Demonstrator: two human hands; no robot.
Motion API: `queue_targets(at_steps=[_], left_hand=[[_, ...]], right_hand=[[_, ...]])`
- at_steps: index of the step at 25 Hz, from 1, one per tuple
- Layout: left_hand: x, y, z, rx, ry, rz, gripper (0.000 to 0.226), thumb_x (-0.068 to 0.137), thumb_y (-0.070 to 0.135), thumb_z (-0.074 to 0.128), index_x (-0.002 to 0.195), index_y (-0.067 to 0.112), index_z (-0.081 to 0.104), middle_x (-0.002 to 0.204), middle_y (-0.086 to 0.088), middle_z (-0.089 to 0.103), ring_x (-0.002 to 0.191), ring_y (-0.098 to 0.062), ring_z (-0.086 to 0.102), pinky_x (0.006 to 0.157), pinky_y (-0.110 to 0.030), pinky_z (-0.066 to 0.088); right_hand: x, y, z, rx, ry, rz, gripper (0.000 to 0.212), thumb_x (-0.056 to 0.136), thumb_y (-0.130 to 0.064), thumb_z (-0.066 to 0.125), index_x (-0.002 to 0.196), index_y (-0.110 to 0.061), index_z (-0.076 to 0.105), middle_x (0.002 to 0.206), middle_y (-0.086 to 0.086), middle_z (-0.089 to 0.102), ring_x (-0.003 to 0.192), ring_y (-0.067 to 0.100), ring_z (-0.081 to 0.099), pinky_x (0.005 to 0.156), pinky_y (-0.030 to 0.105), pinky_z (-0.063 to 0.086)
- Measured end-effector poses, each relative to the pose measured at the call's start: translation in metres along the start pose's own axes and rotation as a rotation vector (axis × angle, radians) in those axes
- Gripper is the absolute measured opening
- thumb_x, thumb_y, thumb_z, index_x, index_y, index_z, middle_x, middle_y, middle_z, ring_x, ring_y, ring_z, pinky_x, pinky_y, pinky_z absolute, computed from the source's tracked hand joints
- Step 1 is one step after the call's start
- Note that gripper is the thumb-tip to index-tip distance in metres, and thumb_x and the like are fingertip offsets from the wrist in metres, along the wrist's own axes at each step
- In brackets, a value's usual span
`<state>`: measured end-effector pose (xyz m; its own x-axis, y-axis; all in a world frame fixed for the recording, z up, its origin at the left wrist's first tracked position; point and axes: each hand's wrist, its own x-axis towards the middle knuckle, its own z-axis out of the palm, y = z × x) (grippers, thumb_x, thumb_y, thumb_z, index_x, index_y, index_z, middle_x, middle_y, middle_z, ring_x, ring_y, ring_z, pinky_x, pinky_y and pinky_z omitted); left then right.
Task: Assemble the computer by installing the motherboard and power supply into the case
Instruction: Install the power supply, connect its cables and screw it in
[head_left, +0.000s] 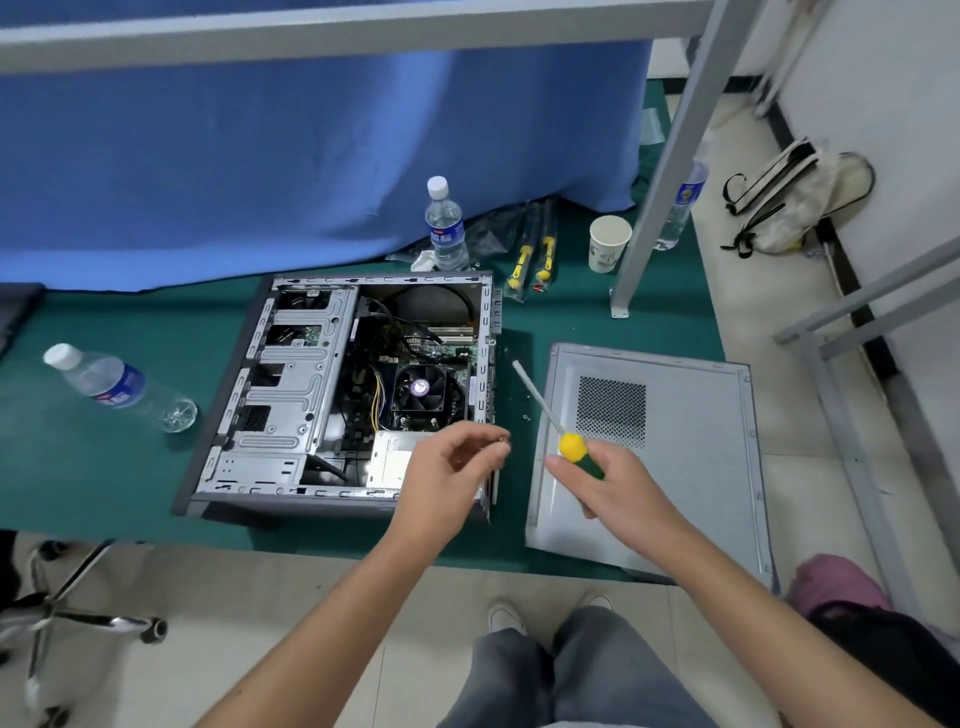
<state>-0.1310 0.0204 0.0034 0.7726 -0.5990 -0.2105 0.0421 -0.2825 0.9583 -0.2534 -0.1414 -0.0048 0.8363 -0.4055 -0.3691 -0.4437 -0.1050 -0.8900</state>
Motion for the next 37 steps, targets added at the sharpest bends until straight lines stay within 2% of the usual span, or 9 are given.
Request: queue_targets(at_steps=[3,7,12,19,26,30,31,34,37], left_hand=[[-0.002,0.001,-0.017,-0.114,0.037,-0.023,0.023,0.086,0.011,0.075,0.088,0.034,0.077,0.089,0.003,0.076,0.085,-0.010,0.070,0.076,-0.019,0.053],[-0.007,0.004,-0.027,-0.137,0.046,-0.015,0.019,0.084,0.014,0.076,0.089,0.033,0.077,0.090,0.003,0.075,0.086,-0.010,0.069,0.076,-0.019,0.052],[-0.015,0.008,-0.031,-0.118,0.039,0.017,0.026,0.084,0.007,0.076,0.086,0.033,0.077,0.086,0.006,0.075,0.081,-0.003,0.068,0.073,-0.013,0.050],[-0.023,0.011,-0.032,-0.054,0.033,0.034,0.029,0.082,0.007,0.077,0.081,0.035,0.077,0.084,0.009,0.075,0.079,-0.003,0.069,0.073,-0.014,0.050],[-0.027,0.008,-0.044,0.327,0.001,0.206,0.022,0.081,0.008,0.079,0.085,0.029,0.074,0.081,0.019,0.071,0.077,-0.004,0.064,0.072,-0.010,0.047],[-0.029,0.005,-0.051,0.392,0.000,0.190,0.018,0.082,0.010,0.079,0.087,0.027,0.075,0.080,0.016,0.071,0.078,-0.002,0.064,0.073,-0.009,0.047],[-0.029,0.004,-0.053,0.403,-0.006,0.170,0.021,0.082,0.010,0.078,0.086,0.030,0.074,0.079,0.017,0.071,0.078,-0.001,0.064,0.072,-0.008,0.046],[-0.029,0.002,-0.058,0.425,-0.019,0.131,0.029,0.085,0.009,0.076,0.083,0.038,0.071,0.077,0.026,0.069,0.077,0.003,0.064,0.070,-0.006,0.045],[-0.030,-0.001,-0.063,0.450,-0.014,0.103,0.029,0.087,0.008,0.074,0.081,0.037,0.069,0.077,0.022,0.070,0.075,0.004,0.062,0.068,-0.005,0.043]], right_hand=[[-0.006,0.007,-0.022,-0.542,0.090,-0.192,0.044,0.090,-0.049,0.061,0.059,-0.025,0.044,0.050,-0.007,0.045,0.050,0.012,0.043,0.051,0.029,0.035],[-0.010,0.007,-0.035,-0.831,0.058,-0.267,0.043,0.090,-0.053,0.059,0.060,-0.030,0.039,0.051,-0.007,0.046,0.056,0.018,0.049,0.051,0.029,0.031],[-0.019,0.008,-0.029,-0.906,0.067,-0.263,0.035,0.090,-0.052,0.058,0.070,-0.023,0.053,0.056,-0.006,0.050,0.057,0.015,0.048,0.050,0.026,0.029],[-0.028,-0.003,-0.030,-0.989,0.045,-0.227,0.032,0.090,-0.049,0.055,0.072,-0.024,0.050,0.059,-0.005,0.050,0.060,0.018,0.049,0.052,0.027,0.027],[-0.034,-0.012,-0.027,-1.200,0.032,-0.245,0.030,0.093,-0.049,0.049,0.076,-0.025,0.042,0.062,-0.006,0.044,0.061,0.020,0.047,0.050,0.028,0.025],[-0.037,-0.018,-0.026,-1.036,-0.039,-0.248,0.020,0.088,-0.048,0.054,0.085,-0.030,0.046,0.070,-0.009,0.052,0.067,0.015,0.052,0.052,0.025,0.030],[-0.038,-0.020,-0.028,-0.927,-0.091,-0.209,0.015,0.083,-0.044,0.057,0.089,-0.034,0.048,0.075,-0.011,0.055,0.069,0.012,0.053,0.055,0.025,0.033],[-0.039,-0.026,-0.034,-0.542,-0.244,-0.077,0.028,0.072,-0.027,0.063,0.095,-0.041,0.054,0.086,-0.011,0.057,0.072,0.006,0.052,0.065,0.026,0.045],[-0.038,-0.026,-0.039,-0.188,-0.250,-0.046,0.028,0.075,-0.012,0.076,0.089,-0.033,0.066,0.088,-0.005,0.067,0.068,0.008,0.058,0.063,0.024,0.049]])
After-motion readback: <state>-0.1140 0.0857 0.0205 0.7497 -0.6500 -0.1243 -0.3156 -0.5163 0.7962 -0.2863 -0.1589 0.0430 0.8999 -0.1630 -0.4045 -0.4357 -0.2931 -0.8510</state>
